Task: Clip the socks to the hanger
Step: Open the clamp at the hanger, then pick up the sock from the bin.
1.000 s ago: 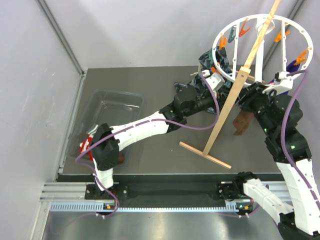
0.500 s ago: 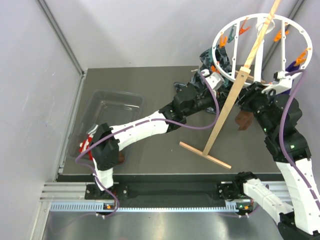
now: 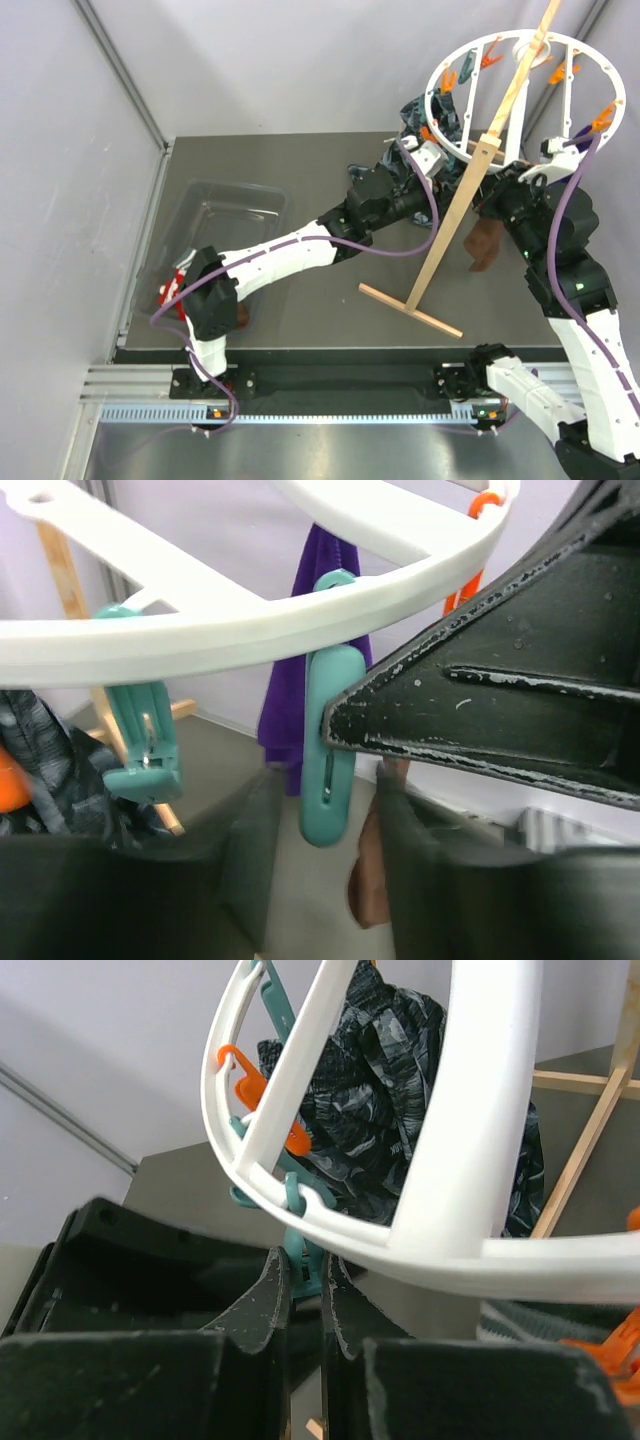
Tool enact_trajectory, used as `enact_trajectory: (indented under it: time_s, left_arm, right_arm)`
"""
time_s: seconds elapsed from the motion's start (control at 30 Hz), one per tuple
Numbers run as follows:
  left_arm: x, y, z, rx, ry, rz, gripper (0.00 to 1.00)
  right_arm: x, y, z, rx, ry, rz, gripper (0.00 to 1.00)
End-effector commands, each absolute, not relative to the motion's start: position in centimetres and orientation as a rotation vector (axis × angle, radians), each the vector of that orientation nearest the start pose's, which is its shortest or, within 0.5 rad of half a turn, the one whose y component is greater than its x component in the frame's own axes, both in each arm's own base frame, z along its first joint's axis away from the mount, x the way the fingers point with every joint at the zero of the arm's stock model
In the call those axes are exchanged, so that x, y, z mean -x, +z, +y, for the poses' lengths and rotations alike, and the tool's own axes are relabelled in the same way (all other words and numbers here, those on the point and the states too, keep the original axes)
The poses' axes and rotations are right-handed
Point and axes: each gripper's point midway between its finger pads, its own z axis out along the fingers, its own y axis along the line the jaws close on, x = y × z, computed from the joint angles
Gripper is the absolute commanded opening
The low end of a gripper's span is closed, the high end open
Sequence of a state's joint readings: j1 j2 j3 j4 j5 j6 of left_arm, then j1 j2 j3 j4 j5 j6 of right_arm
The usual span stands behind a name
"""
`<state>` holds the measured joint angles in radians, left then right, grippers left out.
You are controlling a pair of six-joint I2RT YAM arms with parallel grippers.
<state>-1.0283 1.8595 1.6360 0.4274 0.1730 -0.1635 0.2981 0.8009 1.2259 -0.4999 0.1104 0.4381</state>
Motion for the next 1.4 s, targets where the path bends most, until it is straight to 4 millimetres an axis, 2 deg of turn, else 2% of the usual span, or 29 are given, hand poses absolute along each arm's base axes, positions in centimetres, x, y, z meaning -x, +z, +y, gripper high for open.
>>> enact_trajectory:
  time_s: [0.0,0.03,0.1,0.13,0.2,0.23,0.27,0.3,0.33,0.37,0.4,0.43,0.53,0.6,0.63,0.67,0.7,0.73,0.8,0.83,0.87,0.9,0.93,0.97,1.07,1.1,1.17,1.3,1.37]
  left_arm:
    - [-28.2,40.0,-52.4,-0.679,-1.098,1.236,0.52]
    - [-28.7,40.4,-51.7,-0.638,-1.069,1.243,0.64]
    - [-29.6,39.6,-50.7,-0.599,-1.036,1.278,0.75]
    - [-29.8,40.1,-49.9,-0.582,-1.03,1.277,0.76]
    - [-31.2,39.1,-48.3,-0.538,-1.006,1.323,0.78]
    - [-31.3,39.7,-47.3,-0.52,-1.007,1.322,0.78]
    - [-31.9,38.6,-46.4,-0.485,-0.984,1.361,0.78]
    - [-32.7,38.5,-45.2,-0.464,-0.963,1.372,0.78]
    - [-32.4,39.4,-44.0,-0.447,-0.958,1.36,0.78]
    - [-33.0,38.0,-43.0,-0.439,-0.924,1.391,0.77]
    - [-33.0,37.6,-42.2,-0.436,-0.902,1.408,0.77]
    - [-32.8,38.4,-40.8,-0.42,-0.884,1.402,0.77]
    - [-33.4,35.5,-37.1,-0.358,-0.79,1.534,0.74]
    - [-33.8,33.9,-33.4,-0.285,-0.696,1.635,0.73]
    - [-34.0,31.9,-31.5,-0.237,-0.653,1.704,0.73]
    - [-33.9,30.8,-29.9,-0.199,-0.608,1.75,0.73]
    - [-33.6,31.0,-27.4,-0.129,-0.549,1.765,0.73]
    - [-32.8,27.8,-25.1,-0.095,-0.462,1.878,0.73]
    - [-31.8,26.8,-20.5,0.017,-0.35,1.934,0.73]
    - [-30.7,24.4,-17.3,0.109,-0.227,2.028,0.73]
    - [-30.5,23.4,-14.5,0.179,-0.155,2.071,0.73]
    - [-29.9,23.3,-12.7,0.226,-0.126,2.089,0.73]
    - [-28.7,21.7,-10.9,0.255,-0.068,2.158,0.74]
    - [-28.6,21.4,-8.6,0.325,-0.02,2.17,0.74]
    - [-27.6,21.0,-5.0,0.44,0.05,2.179,0.78]
    - [-27.5,21.1,-4.3,0.461,0.059,2.173,0.83]
    - [-27.4,20.1,-2.8,0.531,0.075,2.187,0.84]
    - [-28.2,17.0,-1.1,0.672,0.066,2.228,0.83]
    - [-28.5,15.0,-0.2,0.797,0.103,2.242,0.79]
  right_arm:
    - [-27.2,42.0,7.8,-0.207,0.461,1.588,0.0]
    - [-27.3,41.9,7.7,-0.211,0.456,1.592,0.0]
    - [-27.3,41.6,7.6,-0.215,0.449,1.599,0.0]
    - [-27.3,41.5,7.6,-0.218,0.448,1.601,0.0]
    - [-27.5,41.3,7.6,-0.22,0.443,1.609,0.0]
    - [-27.5,41.0,7.6,-0.223,0.438,1.616,0.0]
    - [-27.5,41.0,7.5,-0.225,0.436,1.615,0.0]
    - [-27.5,40.9,7.6,-0.223,0.437,1.619,0.0]
    - [-27.5,40.9,7.5,-0.223,0.435,1.62,0.0]
    - [-27.5,40.7,7.5,-0.222,0.432,1.623,0.0]
    - [-27.5,40.6,7.5,-0.219,0.429,1.626,0.0]
    - [-27.5,40.6,7.5,-0.219,0.427,1.626,0.0]
    - [-27.6,40.4,7.4,-0.206,0.412,1.63,0.0]
    - [-27.5,40.4,7.2,-0.206,0.403,1.627,0.0]
    - [-27.3,40.6,7.1,-0.196,0.395,1.622,0.0]
    - [-27.3,40.6,6.9,-0.196,0.384,1.619,0.0]
    - [-27.2,40.7,6.9,-0.193,0.377,1.616,0.0]
    - [-27.1,40.8,6.7,-0.183,0.365,1.61,0.0]
    - [-27.1,40.6,6.4,-0.185,0.346,1.615,0.0]
    - [-27.1,40.4,6.4,-0.186,0.341,1.619,0.0]
    - [-27.1,40.3,6.4,-0.186,0.343,1.621,0.0]
    - [-27.2,40.2,6.6,-0.181,0.35,1.623,0.0]
    - [-27.3,39.9,6.8,-0.18,0.358,1.633,0.0]
    - [-27.4,39.7,7.1,-0.168,0.37,1.639,0.0]
    - [-27.7,39.6,7.6,-0.152,0.391,1.645,0.0]
    - [-27.7,39.8,7.7,-0.152,0.394,1.644,0.0]
    - [-28.1,39.4,7.8,-0.149,0.39,1.658,0.0]
    - [-28.3,39.0,7.9,-0.141,0.38,1.671,0.0]
    - [-28.3,39.0,7.8,-0.142,0.378,1.671,0.0]
